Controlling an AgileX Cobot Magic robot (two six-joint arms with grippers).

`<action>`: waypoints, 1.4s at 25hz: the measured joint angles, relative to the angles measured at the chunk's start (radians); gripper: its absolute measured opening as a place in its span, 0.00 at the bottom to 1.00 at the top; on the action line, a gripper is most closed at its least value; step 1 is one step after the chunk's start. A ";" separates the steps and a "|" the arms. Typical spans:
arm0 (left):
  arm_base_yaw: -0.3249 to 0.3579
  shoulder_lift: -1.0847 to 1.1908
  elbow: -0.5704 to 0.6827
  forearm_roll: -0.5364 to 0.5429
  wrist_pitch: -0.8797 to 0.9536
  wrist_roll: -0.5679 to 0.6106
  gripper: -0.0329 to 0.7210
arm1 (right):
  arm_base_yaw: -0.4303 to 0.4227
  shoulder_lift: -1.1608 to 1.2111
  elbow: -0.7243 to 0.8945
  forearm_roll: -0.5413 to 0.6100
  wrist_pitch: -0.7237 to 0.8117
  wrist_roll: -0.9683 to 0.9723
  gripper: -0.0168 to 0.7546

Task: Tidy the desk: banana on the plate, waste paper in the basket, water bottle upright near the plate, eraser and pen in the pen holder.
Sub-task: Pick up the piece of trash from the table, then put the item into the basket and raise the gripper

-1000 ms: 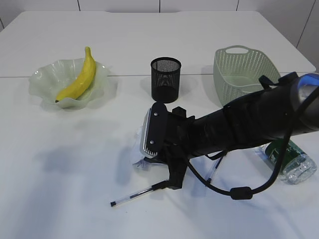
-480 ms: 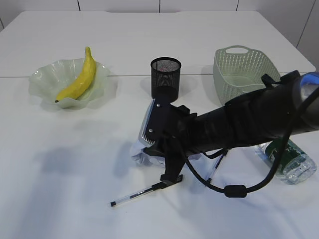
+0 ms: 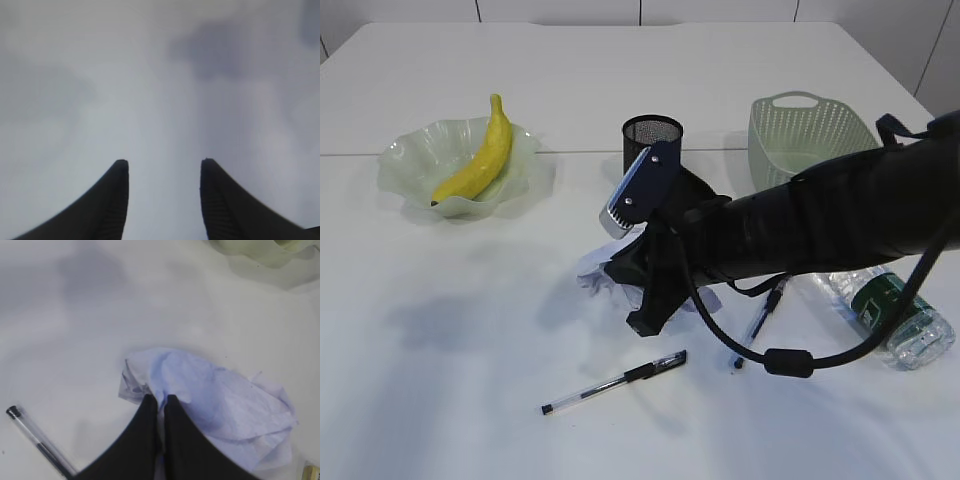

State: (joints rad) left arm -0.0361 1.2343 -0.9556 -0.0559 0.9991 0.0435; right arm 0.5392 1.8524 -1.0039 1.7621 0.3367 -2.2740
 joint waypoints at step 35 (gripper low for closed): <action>0.000 0.000 0.000 0.000 0.030 0.000 0.48 | -0.112 -0.286 0.049 -0.899 0.175 1.004 0.02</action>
State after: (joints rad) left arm -0.0361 1.2343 -0.9556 -0.0559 1.0287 0.0435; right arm 0.4270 1.5663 -0.9547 0.8635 0.5118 -1.2699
